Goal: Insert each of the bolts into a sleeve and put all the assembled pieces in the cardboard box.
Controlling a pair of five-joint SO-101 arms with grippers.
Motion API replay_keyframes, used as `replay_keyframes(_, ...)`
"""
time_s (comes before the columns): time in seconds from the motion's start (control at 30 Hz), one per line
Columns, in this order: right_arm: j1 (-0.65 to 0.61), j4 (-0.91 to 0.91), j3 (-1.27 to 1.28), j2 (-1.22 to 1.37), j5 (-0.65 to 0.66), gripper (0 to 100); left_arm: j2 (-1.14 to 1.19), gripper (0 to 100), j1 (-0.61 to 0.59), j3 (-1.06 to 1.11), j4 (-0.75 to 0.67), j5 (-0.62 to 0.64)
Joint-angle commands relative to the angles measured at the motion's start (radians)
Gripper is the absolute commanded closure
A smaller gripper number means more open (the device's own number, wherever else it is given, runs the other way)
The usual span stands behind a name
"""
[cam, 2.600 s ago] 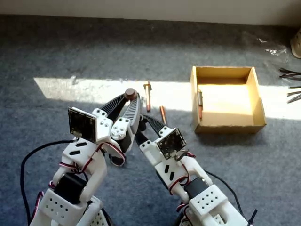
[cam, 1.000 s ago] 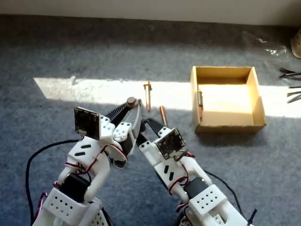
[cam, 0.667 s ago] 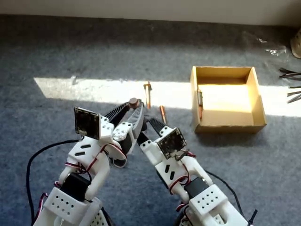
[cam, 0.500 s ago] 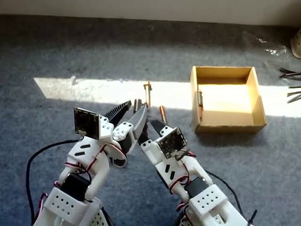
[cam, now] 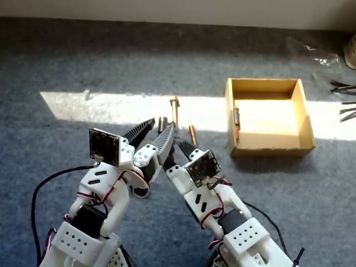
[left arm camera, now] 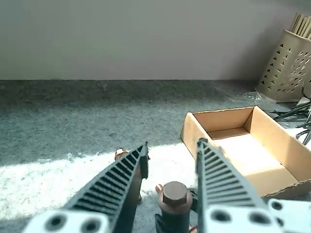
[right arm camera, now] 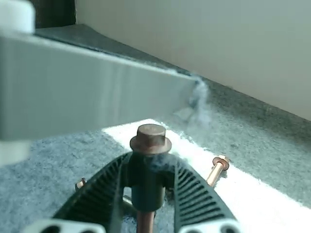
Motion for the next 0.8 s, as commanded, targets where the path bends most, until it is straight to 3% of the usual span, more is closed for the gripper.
replay_keyframes(0.0, 0.013, -0.03, -0.004, -0.021, 0.006, 99.4, -0.015, 85, -0.025, -0.021, -0.021, -0.021)
replay_keyframes(0.17, 0.016, -0.027, -0.004, -0.021, 0.006, 99.4, -0.015, 100, -0.128, -0.056, -0.021, -0.018)
replay_keyframes(0.23, 0.033, 0.013, -0.005, -0.019, 0.006, 99.4, -0.015, 98, -0.148, -0.051, -0.02, -0.023)
replay_keyframes(0.33, 0.085, 0.193, -0.016, -0.019, 0.003, 99.4, -0.015, 99, -0.162, -0.05, -0.017, -0.029)
replay_keyframes(0.53, 0.209, 0.544, -0.234, -0.019, 0.0, 99.4, -0.015, 99, -0.134, -0.05, 0.118, -0.27)
replay_keyframes(0.77, 0.389, 0.848, -0.547, -0.012, 0.0, 99.4, -0.015, 99, -0.134, -0.012, 0.218, -0.288)
